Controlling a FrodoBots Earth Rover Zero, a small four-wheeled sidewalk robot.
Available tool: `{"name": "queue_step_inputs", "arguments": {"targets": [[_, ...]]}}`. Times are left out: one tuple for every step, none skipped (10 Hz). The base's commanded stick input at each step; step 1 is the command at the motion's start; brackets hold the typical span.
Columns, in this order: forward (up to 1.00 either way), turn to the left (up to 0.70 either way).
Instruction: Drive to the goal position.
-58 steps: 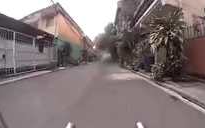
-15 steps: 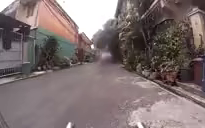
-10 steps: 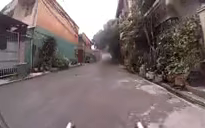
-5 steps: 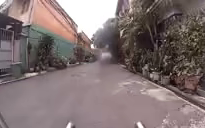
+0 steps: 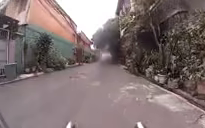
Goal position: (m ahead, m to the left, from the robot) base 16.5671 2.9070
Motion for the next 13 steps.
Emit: {"name": "queue_step_inputs", "arguments": {"targets": [[0.70, 0.00], [0.70, 0.00], [0.70, 0.00], [0.70, 0.00], [0.70, 0.00], [0.70, 0.00], [0.70, 0.00], [0.70, 0.00], [0.70, 0.00], [0.70, 0.00], [0.70, 0.00], [0.70, 0.00], [0.70, 0.00]]}}
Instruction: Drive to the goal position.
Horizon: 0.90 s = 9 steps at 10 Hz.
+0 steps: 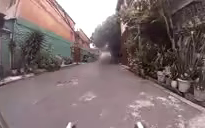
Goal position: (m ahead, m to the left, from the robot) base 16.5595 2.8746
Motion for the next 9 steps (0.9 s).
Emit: {"name": "queue_step_inputs", "arguments": {"targets": [[0.70, 0.00], [0.70, 0.00], [0.70, 0.00], [0.70, 0.00], [0.70, 0.00], [0.70, 0.00], [0.70, 0.00], [0.70, 0.00], [0.70, 0.00]]}}
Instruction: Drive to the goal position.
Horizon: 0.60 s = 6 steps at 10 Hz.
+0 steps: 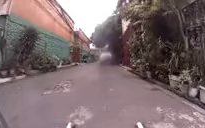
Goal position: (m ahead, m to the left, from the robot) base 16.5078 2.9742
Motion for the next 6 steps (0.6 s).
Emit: {"name": "queue_step_inputs", "arguments": {"targets": [[0.70, 0.00], [0.70, 0.00], [0.70, 0.00], [0.70, 0.00], [0.70, 0.00], [0.70, 0.00]]}}
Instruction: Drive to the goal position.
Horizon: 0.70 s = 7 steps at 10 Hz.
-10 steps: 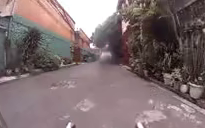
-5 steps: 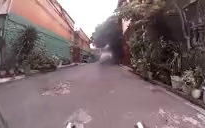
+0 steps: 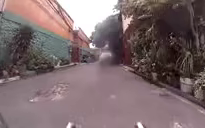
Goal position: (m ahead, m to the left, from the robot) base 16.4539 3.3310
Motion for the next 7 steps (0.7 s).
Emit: {"name": "queue_step_inputs", "arguments": {"targets": [[0.70, 0.00], [0.70, 0.00], [0.70, 0.00], [0.70, 0.00], [0.70, 0.00], [0.70, 0.00], [0.70, 0.00]]}}
